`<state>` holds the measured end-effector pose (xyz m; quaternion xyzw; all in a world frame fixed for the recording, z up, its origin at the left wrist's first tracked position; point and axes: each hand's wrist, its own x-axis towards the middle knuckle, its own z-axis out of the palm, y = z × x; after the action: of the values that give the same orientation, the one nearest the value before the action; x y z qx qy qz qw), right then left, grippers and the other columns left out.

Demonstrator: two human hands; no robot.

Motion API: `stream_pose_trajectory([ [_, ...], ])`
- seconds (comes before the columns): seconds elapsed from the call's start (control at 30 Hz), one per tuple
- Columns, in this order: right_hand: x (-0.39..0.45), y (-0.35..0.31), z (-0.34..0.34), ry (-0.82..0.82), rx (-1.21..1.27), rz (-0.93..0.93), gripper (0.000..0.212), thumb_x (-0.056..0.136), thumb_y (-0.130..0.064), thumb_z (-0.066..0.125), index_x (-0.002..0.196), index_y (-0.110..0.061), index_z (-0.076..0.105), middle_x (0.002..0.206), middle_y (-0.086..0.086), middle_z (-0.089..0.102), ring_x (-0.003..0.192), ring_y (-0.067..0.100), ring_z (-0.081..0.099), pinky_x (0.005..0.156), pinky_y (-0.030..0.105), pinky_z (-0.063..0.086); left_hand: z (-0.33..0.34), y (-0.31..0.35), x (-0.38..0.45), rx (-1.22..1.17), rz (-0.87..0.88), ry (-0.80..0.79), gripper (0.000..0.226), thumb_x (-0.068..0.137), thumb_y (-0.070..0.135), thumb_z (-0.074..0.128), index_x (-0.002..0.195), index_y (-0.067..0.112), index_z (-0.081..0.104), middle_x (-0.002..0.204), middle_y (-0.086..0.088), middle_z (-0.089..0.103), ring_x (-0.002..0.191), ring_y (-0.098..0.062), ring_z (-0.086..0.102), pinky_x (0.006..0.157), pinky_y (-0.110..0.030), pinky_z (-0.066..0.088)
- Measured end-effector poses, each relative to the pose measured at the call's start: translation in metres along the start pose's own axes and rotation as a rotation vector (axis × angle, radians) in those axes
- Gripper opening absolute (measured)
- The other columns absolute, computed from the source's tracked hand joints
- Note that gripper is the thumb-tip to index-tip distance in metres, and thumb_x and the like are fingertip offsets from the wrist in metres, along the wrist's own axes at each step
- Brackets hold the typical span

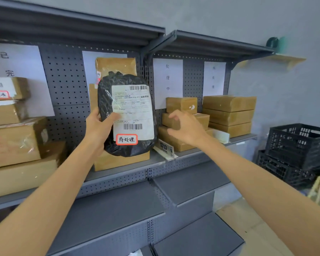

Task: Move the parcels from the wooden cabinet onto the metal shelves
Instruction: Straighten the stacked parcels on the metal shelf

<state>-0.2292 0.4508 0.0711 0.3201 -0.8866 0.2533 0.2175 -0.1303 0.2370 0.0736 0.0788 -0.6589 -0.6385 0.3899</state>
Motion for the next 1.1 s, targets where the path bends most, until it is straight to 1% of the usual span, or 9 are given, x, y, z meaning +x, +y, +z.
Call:
stream_pose_trajectory([
  [0.1,-0.001,0.03,-0.009,-0.012,0.024,0.001,0.045,0.087,-0.028,0.064,0.129,-0.019,0.05,0.13,0.005,0.052,0.121,0.023,0.048,0.095,0.039,0.044,0.03,-0.004,-0.009,-0.002,-0.016,-0.002,0.031,0.088,0.012,0.065,0.118,0.015,0.057,0.113,0.001,0.067,0.1,-0.021,0.066,0.086,-0.039,0.054],
  [0.27,0.002,0.073,-0.017,-0.019,0.056,0.0,0.045,0.086,-0.029,0.065,0.128,-0.018,0.051,0.133,0.003,0.052,0.123,0.022,0.048,0.098,0.042,0.045,0.078,-0.011,-0.009,0.003,-0.012,-0.014,0.026,0.089,0.012,0.064,0.113,0.019,0.057,0.109,0.002,0.067,0.097,-0.018,0.066,0.078,-0.032,0.054],
  [0.4,0.014,0.109,-0.022,-0.008,0.043,0.015,0.047,0.086,-0.024,0.066,0.131,-0.018,0.05,0.135,0.004,0.05,0.125,0.022,0.046,0.098,0.035,0.042,0.115,-0.021,0.006,0.002,-0.01,-0.022,0.025,0.088,0.011,0.065,0.109,0.021,0.057,0.107,0.002,0.067,0.099,-0.022,0.066,0.084,-0.041,0.055],
  [0.53,0.035,0.148,-0.023,0.005,0.003,0.042,0.048,0.086,-0.022,0.066,0.132,-0.017,0.05,0.135,0.006,0.049,0.125,0.025,0.045,0.098,0.037,0.04,0.157,-0.033,0.033,-0.03,0.008,-0.053,0.029,0.089,0.011,0.063,0.116,0.016,0.055,0.111,0.0,0.066,0.088,-0.015,0.066,0.073,-0.03,0.055],
  [0.67,0.065,0.189,-0.024,0.026,-0.047,0.072,0.048,0.084,-0.023,0.065,0.13,-0.018,0.051,0.126,0.009,0.052,0.118,0.029,0.049,0.094,0.041,0.044,0.203,-0.049,0.067,-0.067,0.028,-0.087,0.041,0.087,0.014,0.065,0.125,0.01,0.051,0.12,0.003,0.063,0.104,-0.016,0.063,0.092,-0.034,0.051],
  [0.8,0.095,0.231,-0.034,0.051,-0.099,0.09,0.048,0.085,-0.028,0.065,0.129,-0.015,0.052,0.124,0.011,0.054,0.116,0.029,0.051,0.094,0.044,0.046,0.255,-0.056,0.099,-0.095,0.058,-0.144,0.023,0.09,0.01,0.062,0.111,0.017,0.055,0.113,0.005,0.065,0.098,-0.008,0.062,0.076,-0.016,0.05],
  [0.9,0.113,0.268,-0.04,0.088,-0.121,0.102,0.047,0.085,-0.028,0.066,0.128,-0.014,0.053,0.124,0.011,0.055,0.115,0.028,0.053,0.095,0.043,0.046,0.294,-0.063,0.122,-0.103,0.07,-0.169,0.023,0.09,0.01,0.062,0.111,0.015,0.056,0.108,0.008,0.065,0.101,-0.011,0.062,0.078,-0.018,0.05],
  [1.03,0.136,0.317,-0.047,0.116,-0.147,0.134,0.045,0.085,-0.025,0.065,0.127,-0.015,0.053,0.128,0.009,0.055,0.117,0.027,0.052,0.096,0.041,0.045,0.344,-0.075,0.143,-0.124,0.055,-0.194,0.026,0.09,0.009,0.062,0.113,0.016,0.055,0.101,0.009,0.065,0.085,-0.003,0.063,0.06,-0.011,0.052],
  [1.1,0.147,0.341,-0.05,0.125,-0.154,0.137,0.046,0.084,-0.026,0.066,0.127,-0.016,0.053,0.129,0.008,0.055,0.119,0.027,0.051,0.097,0.042,0.045,0.368,-0.083,0.151,-0.113,0.044,-0.189,0.025,0.089,0.011,0.062,0.113,0.017,0.055,0.104,0.006,0.065,0.083,-0.003,0.064,0.058,-0.013,0.052],
])
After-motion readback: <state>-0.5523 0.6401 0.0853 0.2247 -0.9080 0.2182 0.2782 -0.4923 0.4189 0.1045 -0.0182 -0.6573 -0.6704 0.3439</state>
